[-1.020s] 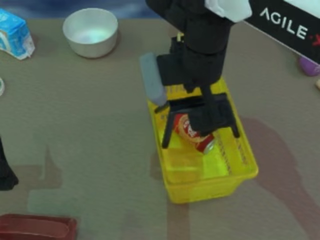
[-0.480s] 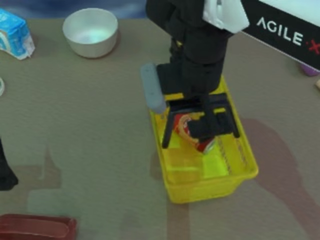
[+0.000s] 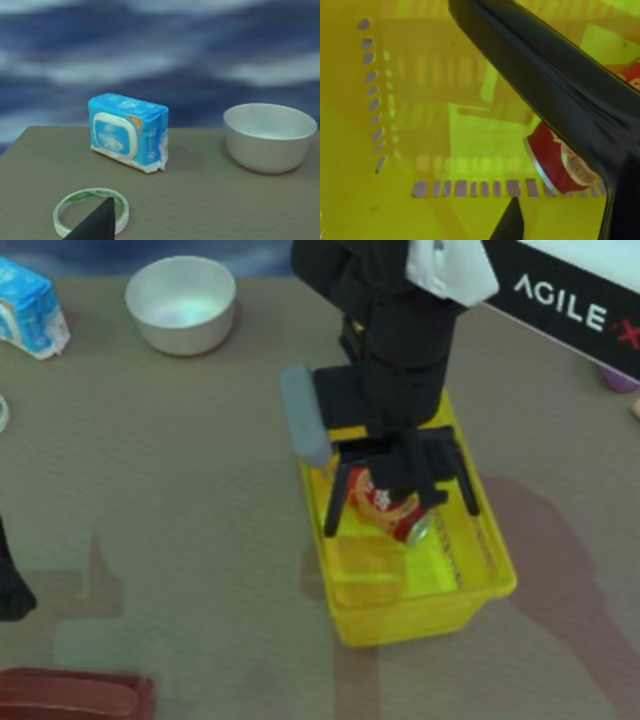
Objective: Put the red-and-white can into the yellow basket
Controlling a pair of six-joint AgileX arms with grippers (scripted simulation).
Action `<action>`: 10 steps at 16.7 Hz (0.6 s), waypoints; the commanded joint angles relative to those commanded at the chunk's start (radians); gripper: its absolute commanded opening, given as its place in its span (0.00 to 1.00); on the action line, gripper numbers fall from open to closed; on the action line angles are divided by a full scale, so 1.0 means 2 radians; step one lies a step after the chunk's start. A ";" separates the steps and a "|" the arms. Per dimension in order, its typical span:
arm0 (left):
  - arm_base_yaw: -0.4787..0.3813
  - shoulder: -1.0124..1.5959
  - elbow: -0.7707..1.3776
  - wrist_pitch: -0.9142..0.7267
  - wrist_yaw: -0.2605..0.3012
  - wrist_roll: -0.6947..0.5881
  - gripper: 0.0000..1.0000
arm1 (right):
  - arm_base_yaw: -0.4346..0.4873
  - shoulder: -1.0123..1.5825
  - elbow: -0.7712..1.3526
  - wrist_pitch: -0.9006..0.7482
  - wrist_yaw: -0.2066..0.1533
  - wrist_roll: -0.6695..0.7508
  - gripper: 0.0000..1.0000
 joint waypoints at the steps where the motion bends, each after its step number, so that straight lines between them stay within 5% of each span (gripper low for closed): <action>1: 0.000 0.000 0.000 0.000 0.000 0.000 1.00 | 0.000 0.000 0.000 0.000 0.000 0.000 0.25; 4: 0.000 0.000 0.000 0.000 0.000 0.000 1.00 | 0.000 0.000 0.000 0.000 0.000 0.000 0.02; 10: 0.000 0.000 0.000 0.000 0.000 0.000 1.00 | 0.000 0.000 0.000 0.000 0.000 0.000 0.00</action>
